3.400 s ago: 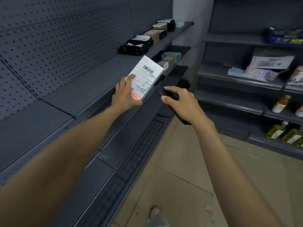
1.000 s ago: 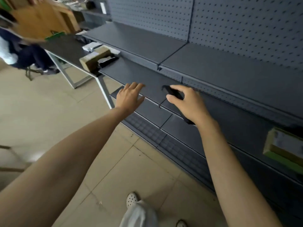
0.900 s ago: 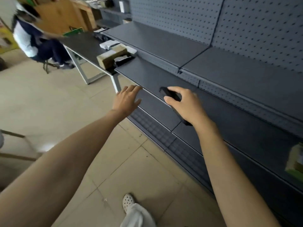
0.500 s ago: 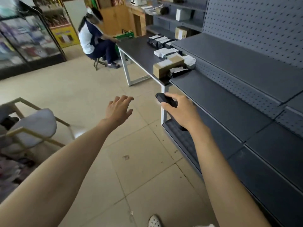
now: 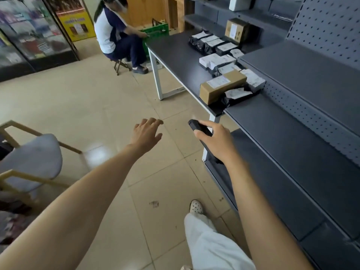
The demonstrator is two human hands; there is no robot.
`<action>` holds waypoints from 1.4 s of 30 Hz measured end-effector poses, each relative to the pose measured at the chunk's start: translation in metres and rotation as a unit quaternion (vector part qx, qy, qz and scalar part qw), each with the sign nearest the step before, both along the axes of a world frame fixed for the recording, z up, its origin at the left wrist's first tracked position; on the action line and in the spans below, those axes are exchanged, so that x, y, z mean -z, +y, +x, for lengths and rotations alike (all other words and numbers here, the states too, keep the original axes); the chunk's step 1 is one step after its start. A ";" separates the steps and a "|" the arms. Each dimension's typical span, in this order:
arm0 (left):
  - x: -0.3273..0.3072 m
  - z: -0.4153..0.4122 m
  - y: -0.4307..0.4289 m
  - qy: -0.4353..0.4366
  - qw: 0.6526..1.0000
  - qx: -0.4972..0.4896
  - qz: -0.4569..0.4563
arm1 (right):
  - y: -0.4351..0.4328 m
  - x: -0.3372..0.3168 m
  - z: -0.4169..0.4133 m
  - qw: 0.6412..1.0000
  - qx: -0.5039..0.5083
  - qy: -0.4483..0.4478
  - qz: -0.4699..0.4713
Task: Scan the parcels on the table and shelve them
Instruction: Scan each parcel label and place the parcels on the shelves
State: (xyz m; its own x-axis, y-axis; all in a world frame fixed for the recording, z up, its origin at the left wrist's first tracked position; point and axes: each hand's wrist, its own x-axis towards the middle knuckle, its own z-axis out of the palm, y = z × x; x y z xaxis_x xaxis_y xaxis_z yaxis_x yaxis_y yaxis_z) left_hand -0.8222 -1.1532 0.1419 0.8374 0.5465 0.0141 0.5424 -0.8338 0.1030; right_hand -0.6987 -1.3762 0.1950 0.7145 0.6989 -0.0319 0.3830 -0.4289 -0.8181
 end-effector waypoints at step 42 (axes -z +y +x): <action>-0.005 0.679 0.728 0.027 0.976 0.213 0.026 | 0.695 0.026 0.563 0.973 0.220 0.073 -0.009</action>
State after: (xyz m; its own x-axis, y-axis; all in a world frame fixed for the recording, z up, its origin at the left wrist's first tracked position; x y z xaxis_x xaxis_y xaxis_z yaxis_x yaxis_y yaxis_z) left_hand -0.1431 -0.4252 0.1470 0.9888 0.1485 -0.0171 0.1491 -0.9882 0.0353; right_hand -0.1358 -0.6815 0.1686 0.9315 0.3247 -0.1638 0.0402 -0.5394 -0.8411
